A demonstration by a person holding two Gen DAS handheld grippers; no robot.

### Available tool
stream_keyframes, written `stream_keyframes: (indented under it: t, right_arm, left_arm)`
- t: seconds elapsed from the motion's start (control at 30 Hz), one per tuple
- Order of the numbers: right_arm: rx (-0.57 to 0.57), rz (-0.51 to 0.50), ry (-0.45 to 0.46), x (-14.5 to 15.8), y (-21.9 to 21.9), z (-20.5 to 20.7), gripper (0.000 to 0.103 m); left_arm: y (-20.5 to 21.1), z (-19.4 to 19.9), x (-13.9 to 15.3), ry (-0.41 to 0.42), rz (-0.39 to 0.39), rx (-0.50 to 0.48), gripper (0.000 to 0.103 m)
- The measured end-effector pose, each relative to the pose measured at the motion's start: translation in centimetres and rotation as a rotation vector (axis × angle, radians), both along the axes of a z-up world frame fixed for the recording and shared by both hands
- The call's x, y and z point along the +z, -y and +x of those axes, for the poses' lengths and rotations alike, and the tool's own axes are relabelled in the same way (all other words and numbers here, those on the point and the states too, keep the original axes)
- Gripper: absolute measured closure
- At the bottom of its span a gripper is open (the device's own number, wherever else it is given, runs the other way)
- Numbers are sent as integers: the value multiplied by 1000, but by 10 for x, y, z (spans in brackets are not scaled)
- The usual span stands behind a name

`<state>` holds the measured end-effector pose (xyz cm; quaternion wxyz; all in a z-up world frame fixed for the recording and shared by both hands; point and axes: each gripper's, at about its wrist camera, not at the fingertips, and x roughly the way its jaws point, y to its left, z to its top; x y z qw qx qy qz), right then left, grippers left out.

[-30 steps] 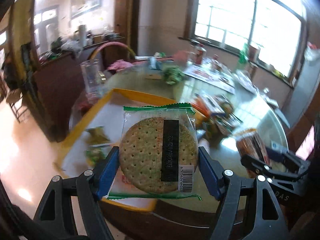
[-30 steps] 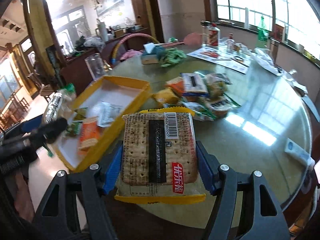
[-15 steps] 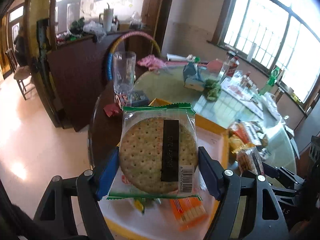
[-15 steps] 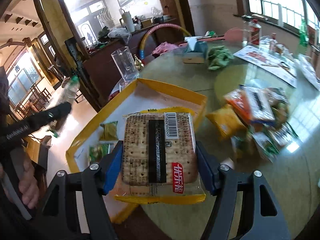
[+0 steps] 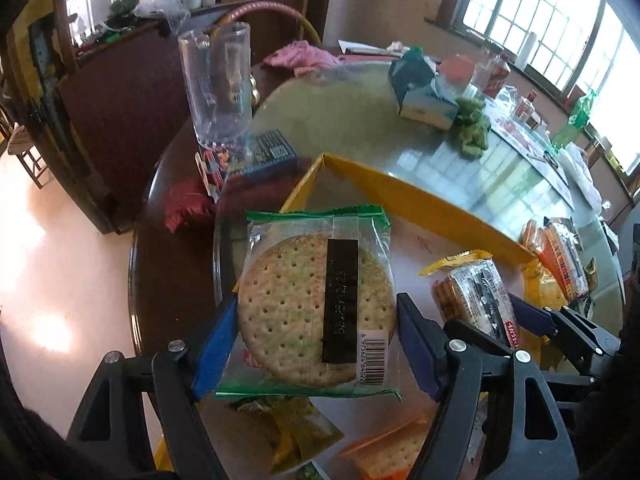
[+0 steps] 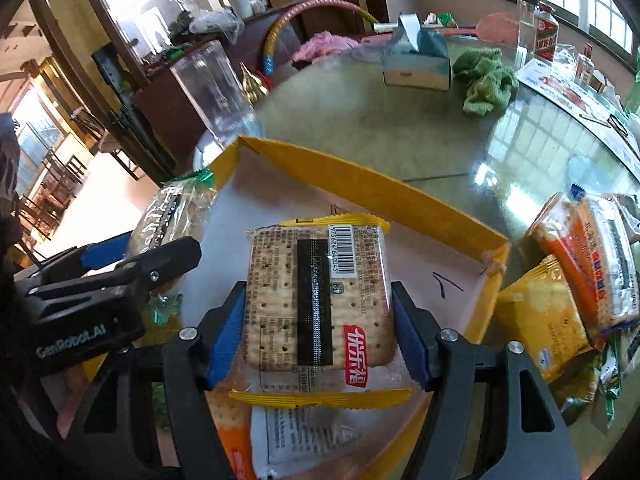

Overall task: Organize snacks
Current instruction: 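Carry both packs over the tray and open both grippers to place them, then withdraw both grippers from the tray toward the remaining snack pile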

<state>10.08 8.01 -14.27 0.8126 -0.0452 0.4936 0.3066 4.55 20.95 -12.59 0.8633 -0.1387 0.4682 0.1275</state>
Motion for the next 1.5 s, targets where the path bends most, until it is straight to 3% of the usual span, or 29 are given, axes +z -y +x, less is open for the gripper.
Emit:
stream_keyframes:
  t: [0.13, 0.2, 0.3, 0.43, 0.53, 0.67, 0.8, 0.93, 1.1, 1.4, 1.5]
  right_arm:
    - [-22, -18, -29, -7, 2, 2, 33]
    - [-28, -37, -30, -6, 5, 0, 30]
    - [-45, -44, 25, 7, 10, -7, 17]
    - [-53, -38, 76, 27, 20, -20, 17]
    - [-56, 13, 88, 45, 34, -35, 17]
    - [-45, 67, 122, 69, 48, -57, 17]
    - [-62, 99, 169, 91, 65, -79, 17]
    - [-97, 137, 160, 110, 88, -98, 17]
    - [-128, 153, 182, 128, 112, -119, 17]
    - [-132, 201, 154, 128, 154, -139, 17]
    - [-148, 208, 157, 126, 165, -141, 17]
  left_arm:
    - [-1, 4, -5, -27, -51, -40, 26]
    - [-4, 1, -5, -26, -125, -90, 26]
    - [-10, -7, 3, 14, -219, -140, 26]
    - [-7, -36, 27, 123, -230, -157, 25]
    - [-2, -53, 42, 178, -200, -157, 25]
    - [18, -78, 69, 234, -88, -178, 25]
    - [29, -101, 91, 280, -77, -199, 25]
    - [35, -122, 110, 323, -64, -209, 25]
    - [54, -145, 133, 350, -1, -199, 24]
    - [92, -166, 128, 322, 15, -250, 24]
    - [102, -171, 125, 321, 63, -249, 24]
